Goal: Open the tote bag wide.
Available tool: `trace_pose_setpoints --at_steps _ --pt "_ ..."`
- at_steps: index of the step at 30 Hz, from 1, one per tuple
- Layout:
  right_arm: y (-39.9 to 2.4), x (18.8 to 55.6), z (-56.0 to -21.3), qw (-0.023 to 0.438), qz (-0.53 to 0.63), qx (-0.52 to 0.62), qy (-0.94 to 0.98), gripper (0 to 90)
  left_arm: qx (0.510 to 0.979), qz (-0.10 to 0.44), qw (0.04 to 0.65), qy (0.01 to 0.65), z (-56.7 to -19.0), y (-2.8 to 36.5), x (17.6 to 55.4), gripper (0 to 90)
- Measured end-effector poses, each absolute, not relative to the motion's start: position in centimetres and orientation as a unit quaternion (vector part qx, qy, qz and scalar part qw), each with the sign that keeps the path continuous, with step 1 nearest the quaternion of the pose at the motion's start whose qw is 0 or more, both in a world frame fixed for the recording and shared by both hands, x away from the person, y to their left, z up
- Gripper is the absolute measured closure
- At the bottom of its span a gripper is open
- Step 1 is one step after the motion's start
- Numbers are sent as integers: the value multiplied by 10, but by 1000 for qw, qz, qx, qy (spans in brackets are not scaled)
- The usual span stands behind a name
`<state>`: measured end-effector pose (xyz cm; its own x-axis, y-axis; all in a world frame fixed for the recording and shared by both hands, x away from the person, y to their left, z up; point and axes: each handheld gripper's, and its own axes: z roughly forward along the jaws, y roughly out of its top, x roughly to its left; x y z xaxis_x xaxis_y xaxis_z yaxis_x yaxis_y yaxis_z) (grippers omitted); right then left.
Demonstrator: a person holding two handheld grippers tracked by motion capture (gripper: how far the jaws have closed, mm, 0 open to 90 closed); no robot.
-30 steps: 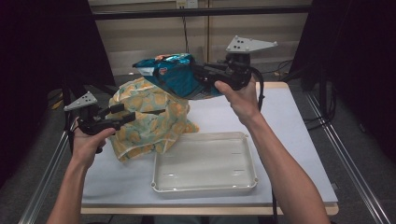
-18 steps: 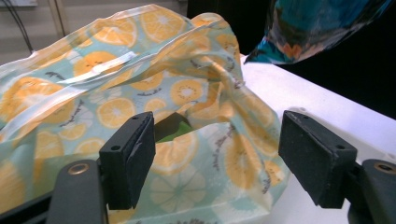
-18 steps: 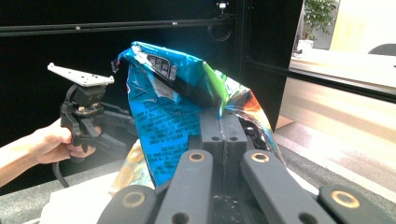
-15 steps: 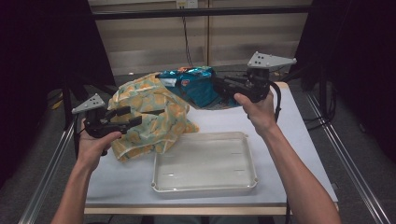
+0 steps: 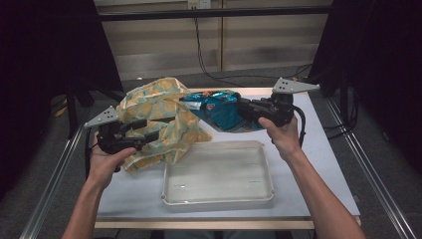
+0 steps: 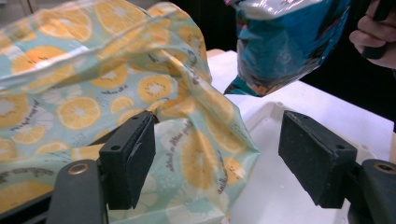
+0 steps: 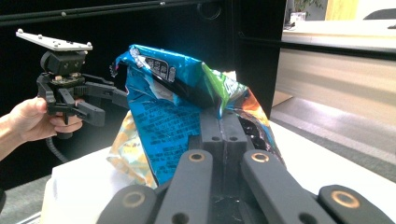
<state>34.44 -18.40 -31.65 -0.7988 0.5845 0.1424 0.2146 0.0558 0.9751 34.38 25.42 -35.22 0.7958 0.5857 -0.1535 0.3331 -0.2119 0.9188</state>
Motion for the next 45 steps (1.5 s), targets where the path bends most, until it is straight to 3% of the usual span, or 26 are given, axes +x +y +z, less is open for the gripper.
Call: trace_pose_setpoints --at_steps 18,45 --pt "-188 366 -366 121 606 305 724 900 776 102 549 293 -357 246 345 270" --pt "-209 308 -404 84 593 295 745 900 782 75 554 276 -361 234 340 338"
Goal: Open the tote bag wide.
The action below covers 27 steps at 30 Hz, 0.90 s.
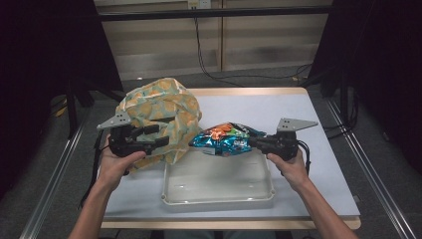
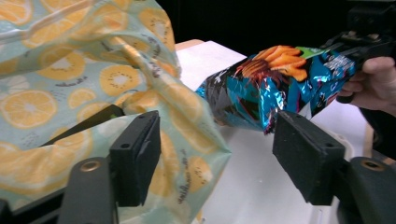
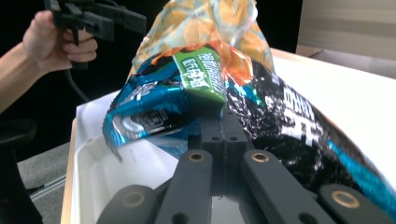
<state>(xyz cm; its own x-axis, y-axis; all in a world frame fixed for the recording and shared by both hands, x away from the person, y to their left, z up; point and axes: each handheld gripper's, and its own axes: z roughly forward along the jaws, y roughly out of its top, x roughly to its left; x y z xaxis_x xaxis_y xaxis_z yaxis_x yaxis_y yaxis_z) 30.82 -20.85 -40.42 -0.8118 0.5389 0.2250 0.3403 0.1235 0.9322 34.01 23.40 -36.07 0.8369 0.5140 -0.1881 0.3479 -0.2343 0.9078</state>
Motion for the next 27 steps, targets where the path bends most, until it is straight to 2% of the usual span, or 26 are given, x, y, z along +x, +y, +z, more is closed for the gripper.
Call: trace_pose_setpoints --at_steps 13,27 --pt "-217 288 -430 74 546 302 778 900 788 60 548 273 -365 245 317 337" --pt "-218 278 -447 66 518 302 797 900 806 41 527 266 -393 237 292 352"
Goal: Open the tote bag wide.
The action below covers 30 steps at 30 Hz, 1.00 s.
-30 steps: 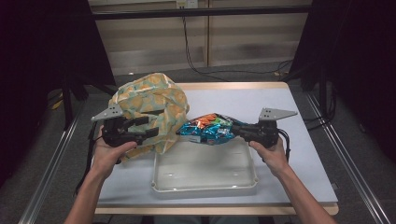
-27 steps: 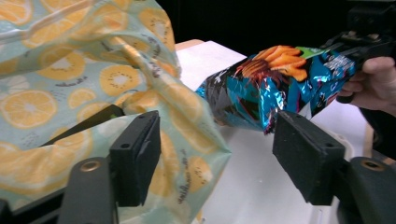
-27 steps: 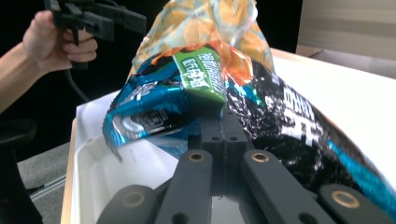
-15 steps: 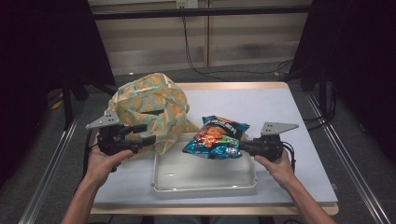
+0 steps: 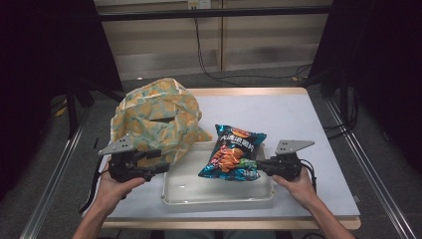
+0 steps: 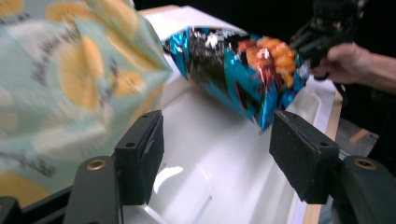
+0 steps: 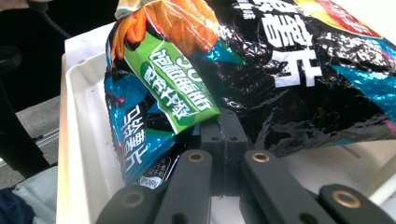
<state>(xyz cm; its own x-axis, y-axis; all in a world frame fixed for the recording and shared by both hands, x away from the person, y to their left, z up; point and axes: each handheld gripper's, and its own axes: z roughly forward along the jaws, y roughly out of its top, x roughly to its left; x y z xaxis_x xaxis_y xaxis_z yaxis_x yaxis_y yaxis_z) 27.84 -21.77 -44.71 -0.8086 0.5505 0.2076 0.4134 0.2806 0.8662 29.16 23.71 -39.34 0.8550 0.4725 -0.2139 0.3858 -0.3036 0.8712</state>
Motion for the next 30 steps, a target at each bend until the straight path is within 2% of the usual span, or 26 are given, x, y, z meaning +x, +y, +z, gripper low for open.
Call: trace_pose_setpoints --at_steps 9,21,23,30 --pt "-215 275 -456 72 482 299 821 859 805 30 522 280 -410 239 284 367" --pt "-218 270 -459 75 461 312 827 614 806 10 524 275 -411 227 286 504" --pt "-220 268 -459 77 461 317 825 573 809 24 523 268 -407 230 280 498" --pt "-225 262 -458 83 459 319 825 543 806 84 513 283 -399 259 277 401"
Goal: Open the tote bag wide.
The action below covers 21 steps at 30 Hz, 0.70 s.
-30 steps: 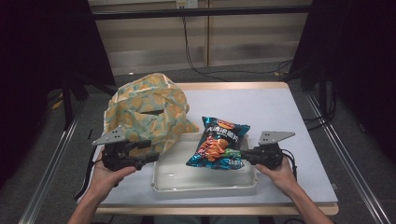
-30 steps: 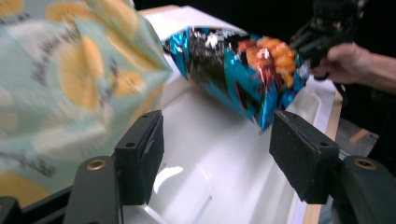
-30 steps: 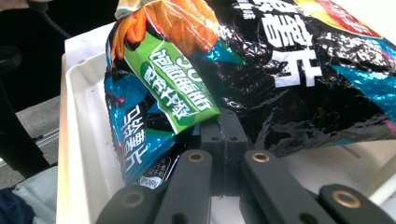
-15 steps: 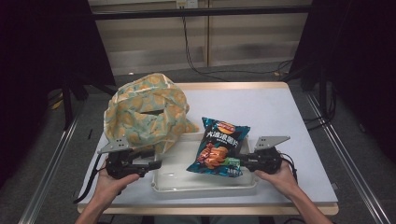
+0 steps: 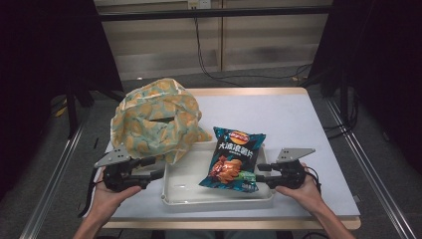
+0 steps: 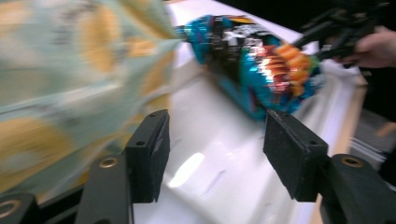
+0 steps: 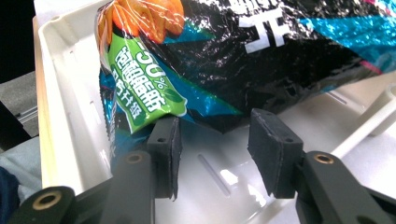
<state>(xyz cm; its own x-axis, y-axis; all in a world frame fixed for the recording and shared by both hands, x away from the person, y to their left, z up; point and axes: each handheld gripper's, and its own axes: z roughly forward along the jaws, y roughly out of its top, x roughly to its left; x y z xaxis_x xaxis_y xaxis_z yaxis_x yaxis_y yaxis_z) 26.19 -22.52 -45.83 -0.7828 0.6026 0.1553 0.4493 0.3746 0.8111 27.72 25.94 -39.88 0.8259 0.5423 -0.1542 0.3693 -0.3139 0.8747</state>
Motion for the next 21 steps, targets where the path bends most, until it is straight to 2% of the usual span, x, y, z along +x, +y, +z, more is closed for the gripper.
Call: trace_pose_setpoints --at_steps 5,8,18,21 --pt "-228 257 -458 85 459 319 825 531 783 109 522 321 -406 290 278 371" --pt "-230 255 -458 82 457 319 826 523 785 132 505 333 -407 309 275 362" --pt "-237 253 -452 88 470 322 817 491 770 158 494 371 -414 359 266 343" --pt "-240 258 -449 94 479 330 808 451 767 153 490 384 -420 365 264 346"
